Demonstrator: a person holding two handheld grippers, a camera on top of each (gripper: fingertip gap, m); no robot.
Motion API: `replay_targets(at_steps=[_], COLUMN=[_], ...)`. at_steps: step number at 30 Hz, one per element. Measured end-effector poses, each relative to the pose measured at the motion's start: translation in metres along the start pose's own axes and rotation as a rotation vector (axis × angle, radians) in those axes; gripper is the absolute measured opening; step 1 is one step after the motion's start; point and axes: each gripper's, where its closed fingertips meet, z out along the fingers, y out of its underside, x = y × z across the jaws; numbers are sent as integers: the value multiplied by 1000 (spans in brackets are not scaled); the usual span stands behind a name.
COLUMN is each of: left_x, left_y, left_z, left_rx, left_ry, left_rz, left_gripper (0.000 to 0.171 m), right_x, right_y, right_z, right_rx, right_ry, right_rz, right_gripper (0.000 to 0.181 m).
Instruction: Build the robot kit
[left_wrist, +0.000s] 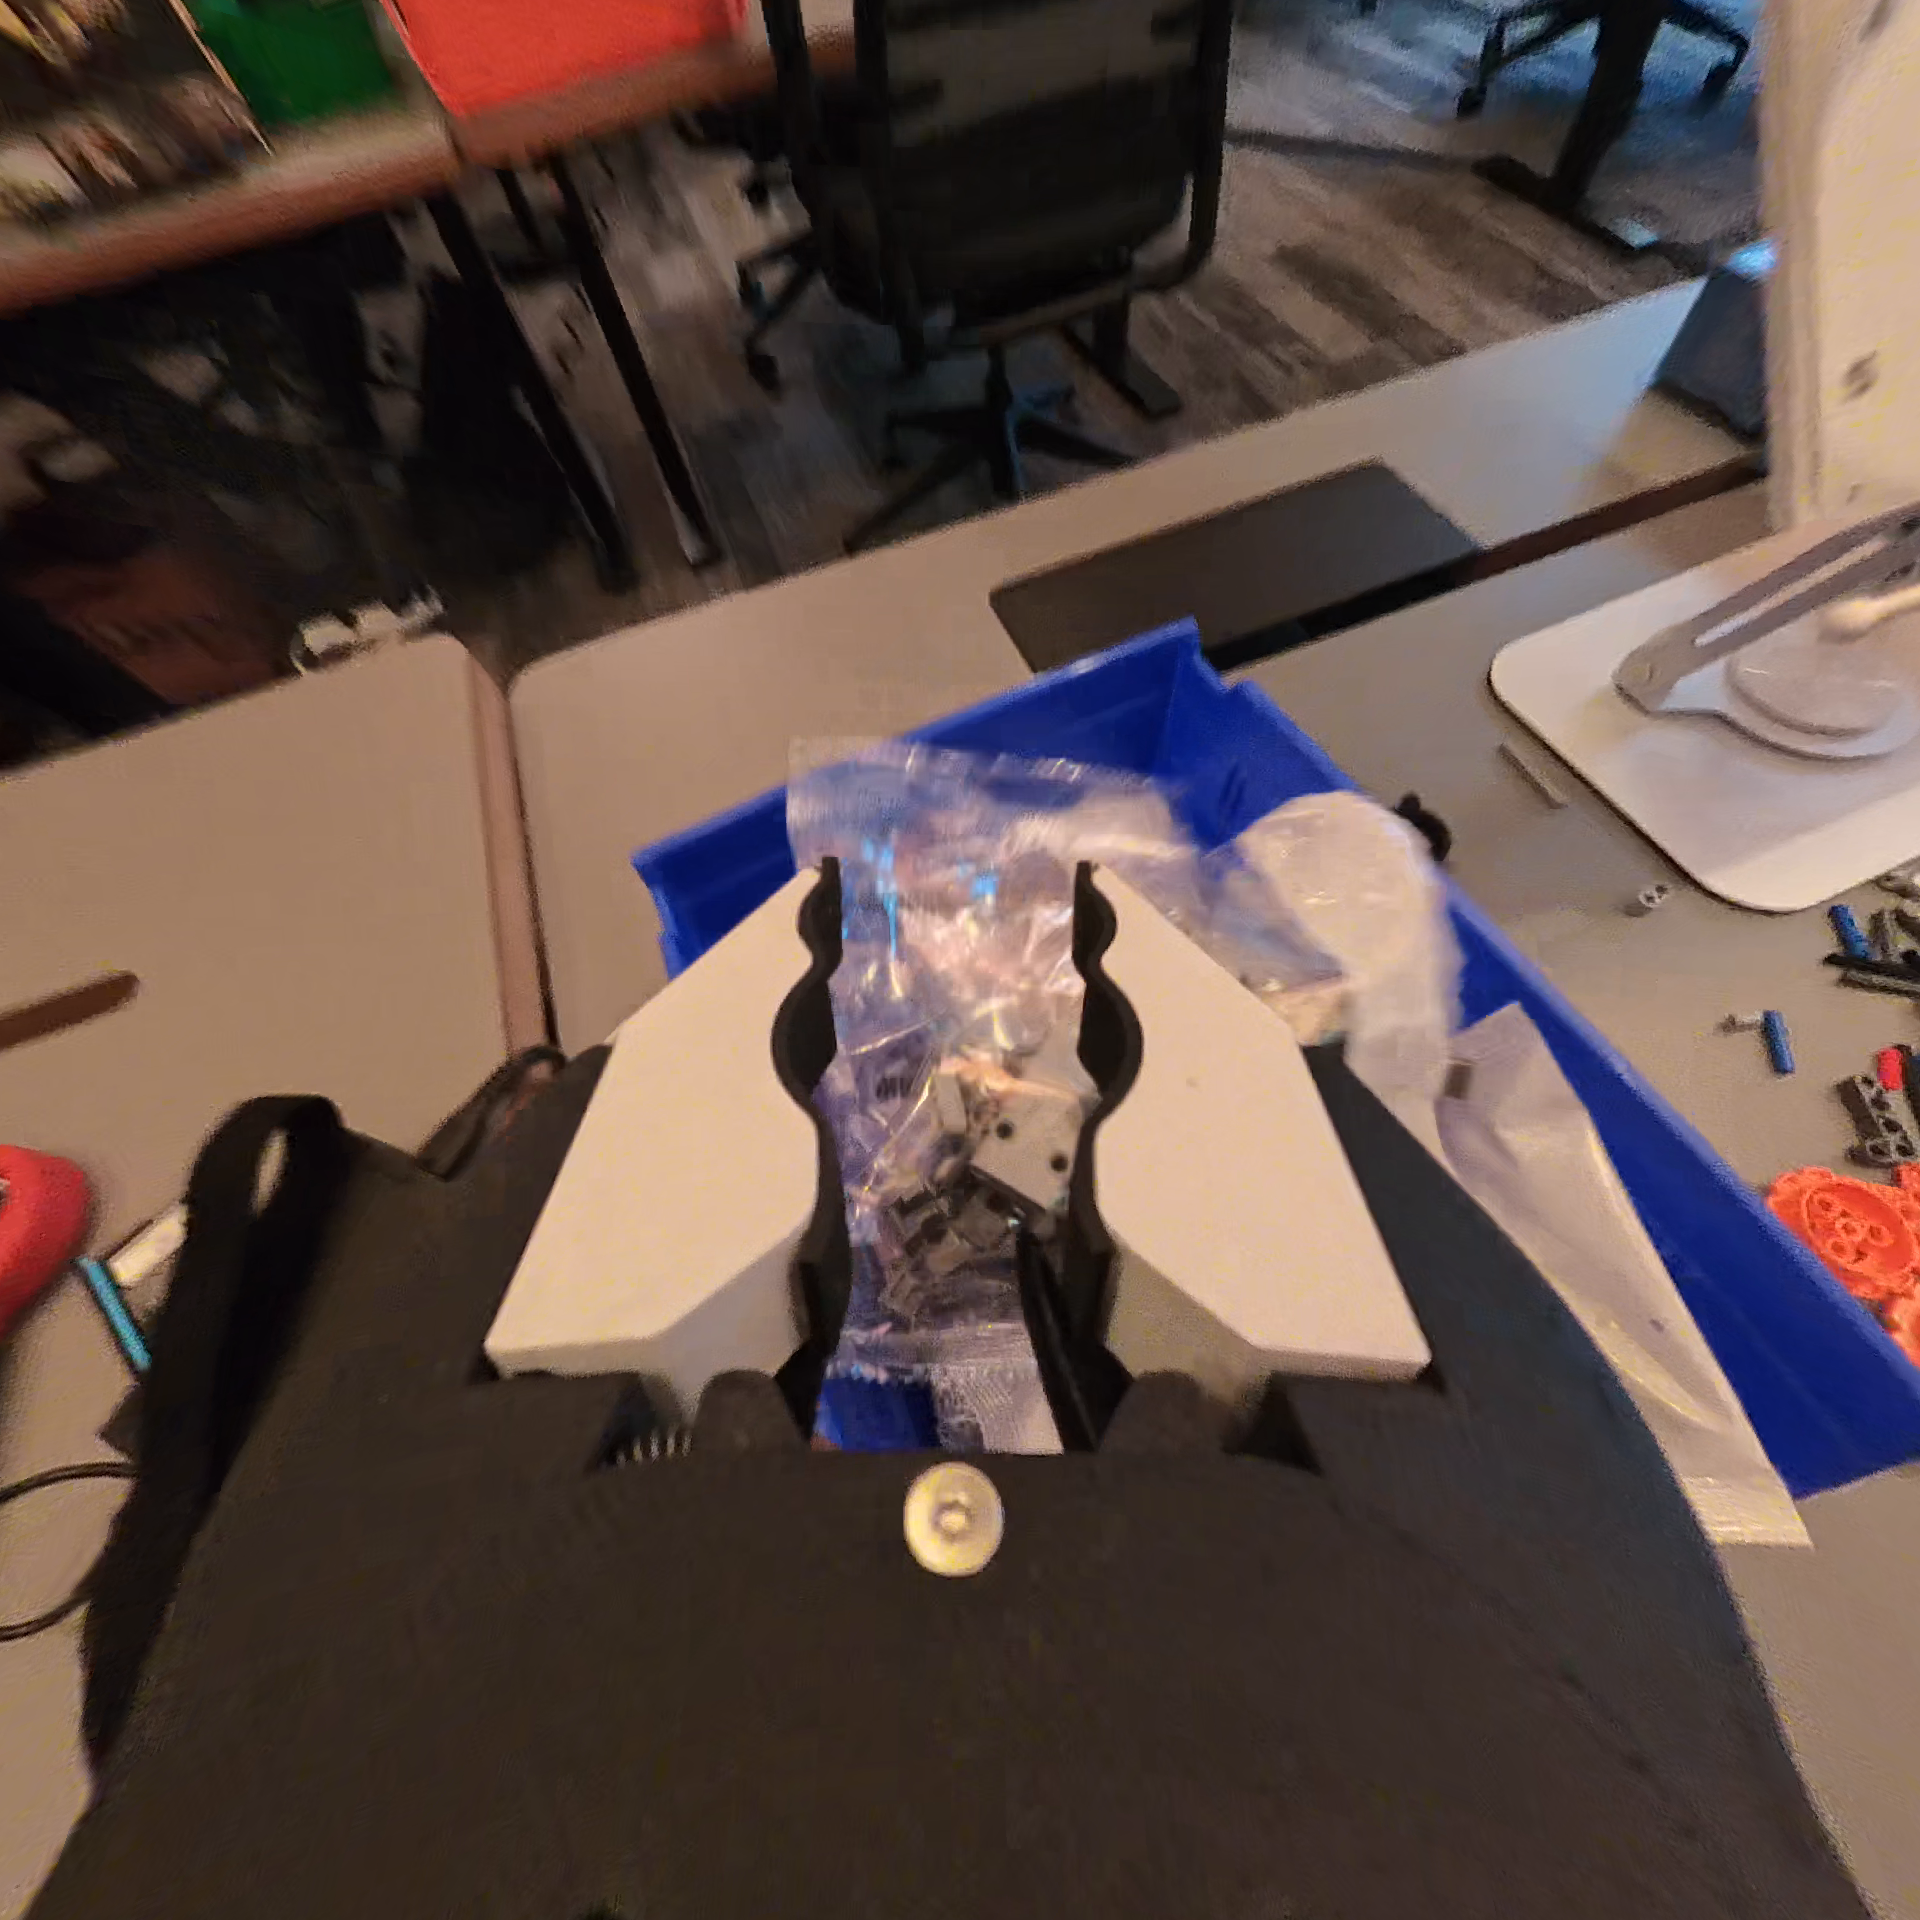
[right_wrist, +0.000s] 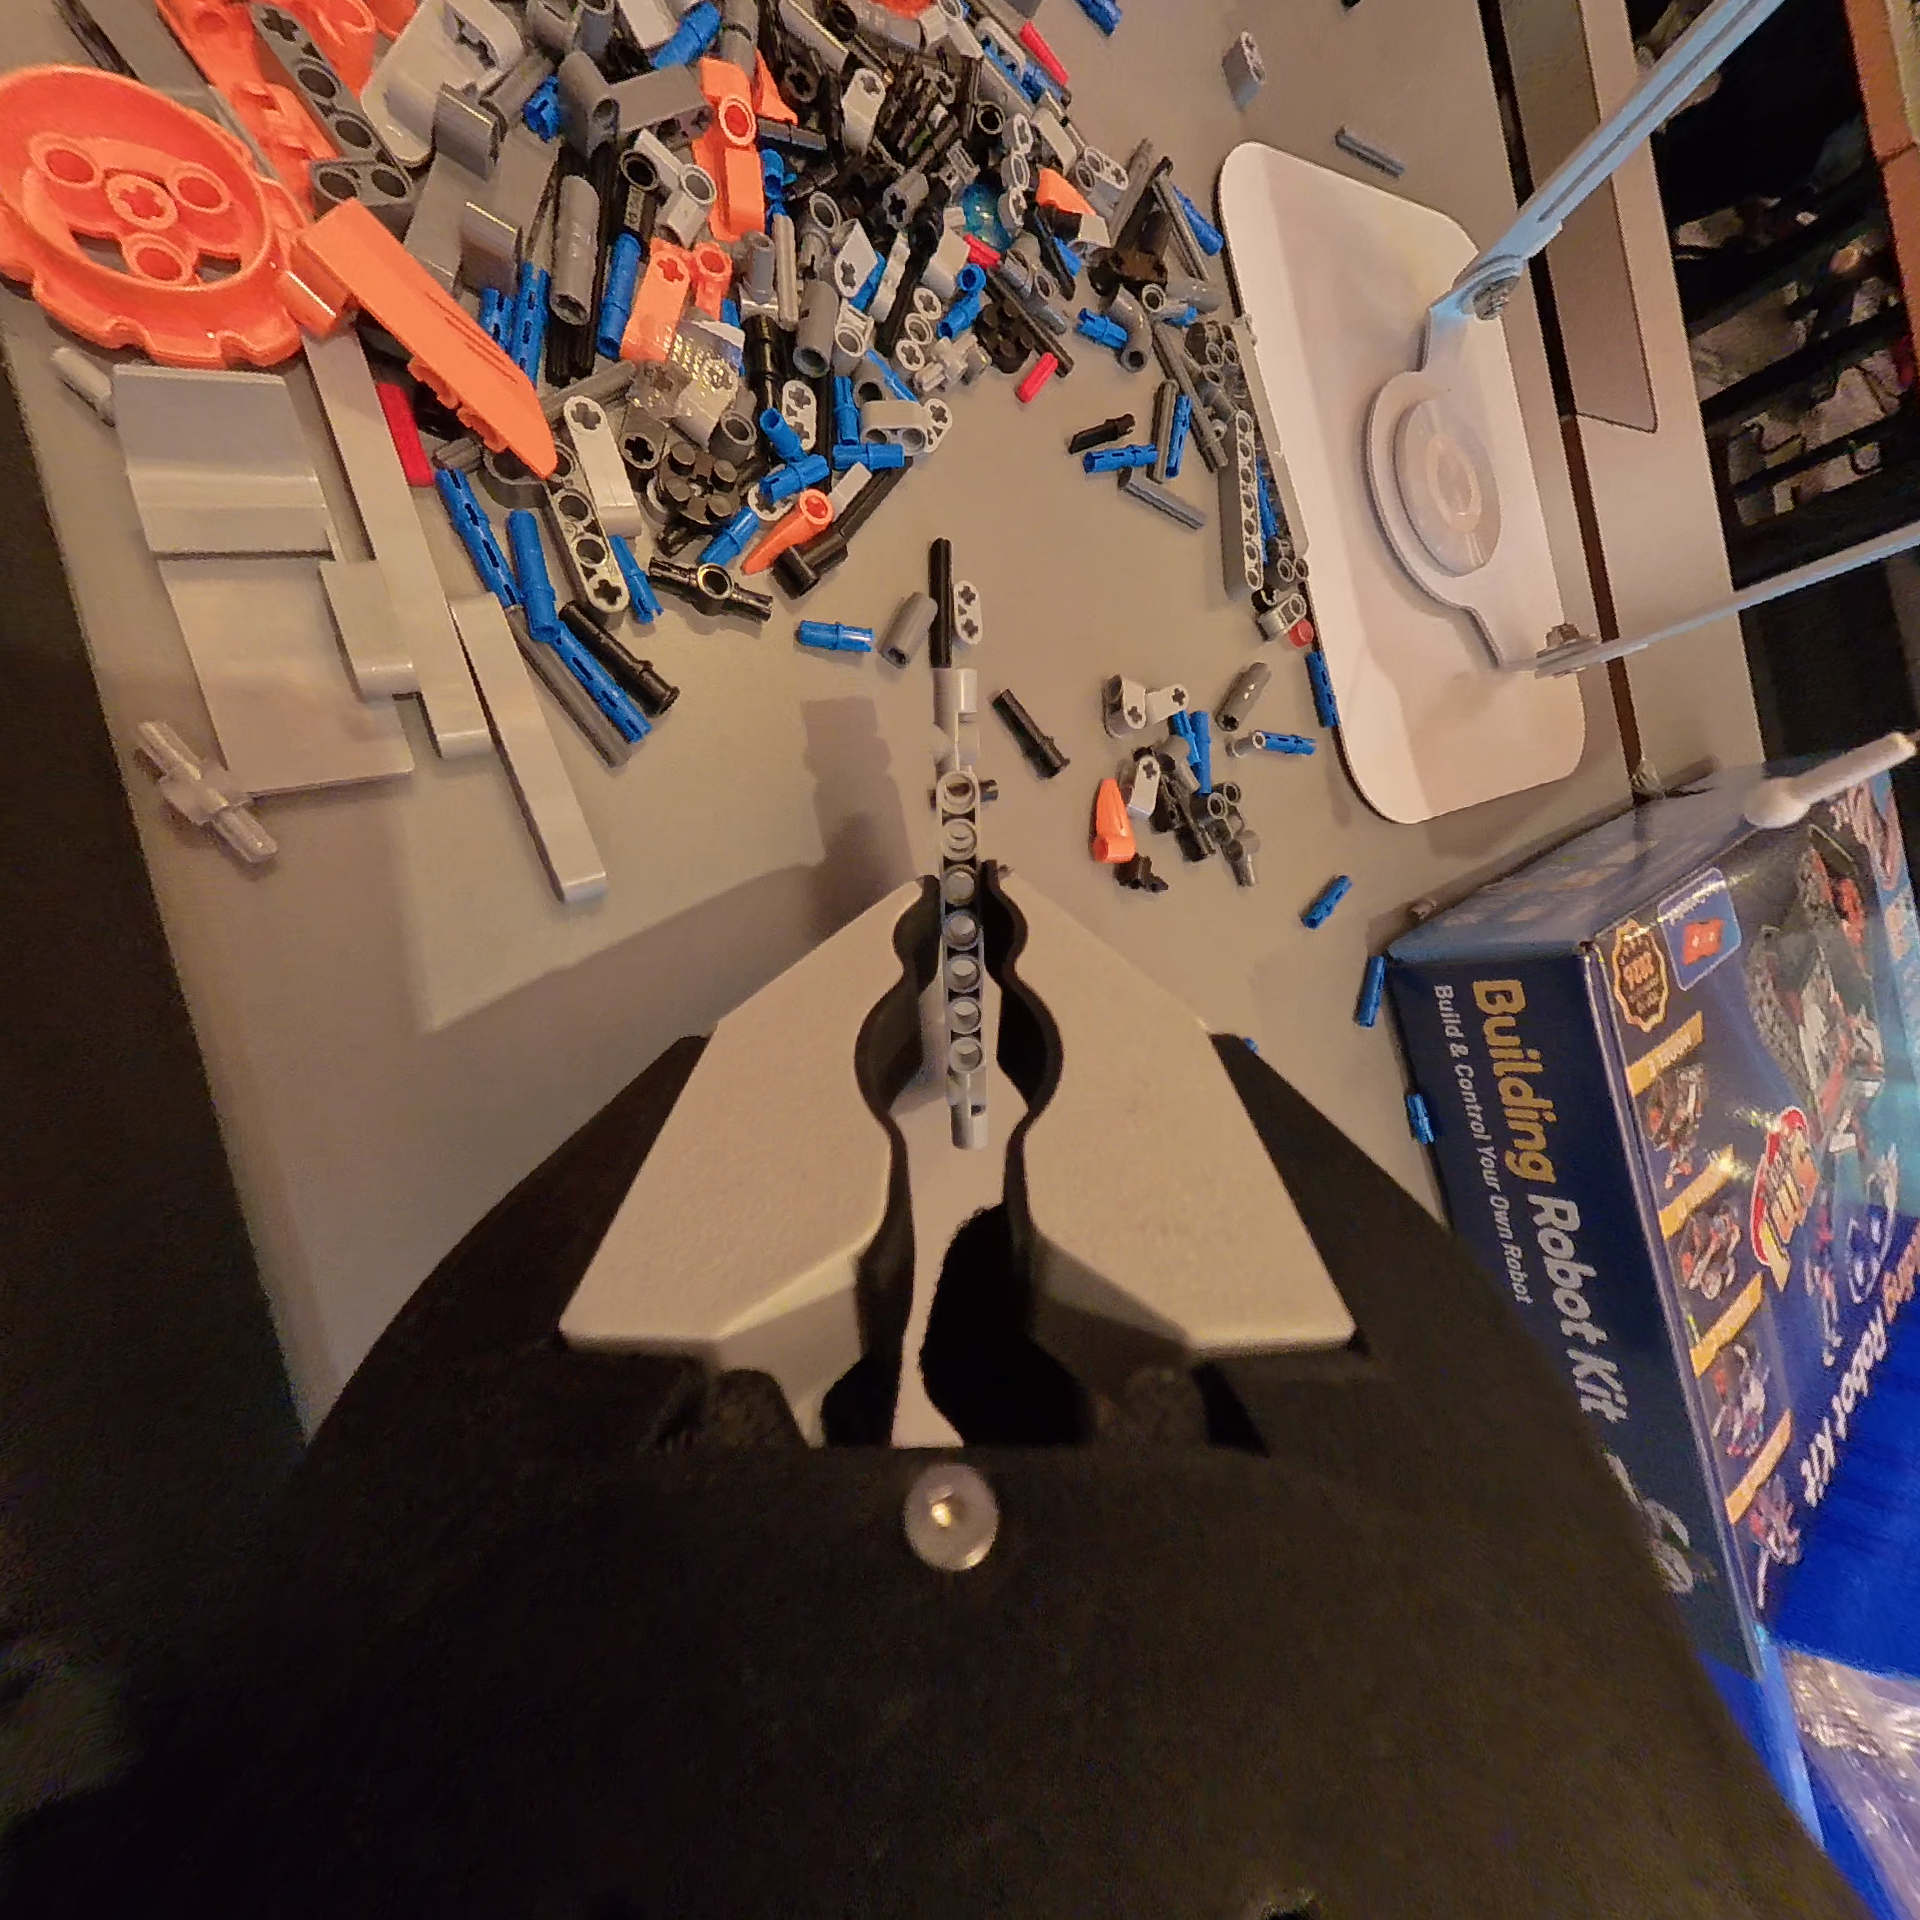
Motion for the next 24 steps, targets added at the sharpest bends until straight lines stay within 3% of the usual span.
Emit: replay_targets(at_steps=[7, 12, 19, 24], left_x=[28, 83, 190, 245], left_y=[-42, -41, -60, -60], left_z=[-44, -50, -45, -36], left_rx=[128, 95, 156, 186], left_ry=[-11, 10, 229, 343], left_rz=[83, 236, 345, 389], left_gripper=[42, 38, 35, 35], right_x=[-3, -18, -37, -35], right_y=[15, 23, 29, 13], right_z=[-12, -16, -11, -22], right_rx=[-59, -92, -181, -67], right_ry=[16, -7, -104, -190], right_rz=[2, -42, 39, 157], right_gripper=[5, 5, 11, 29])
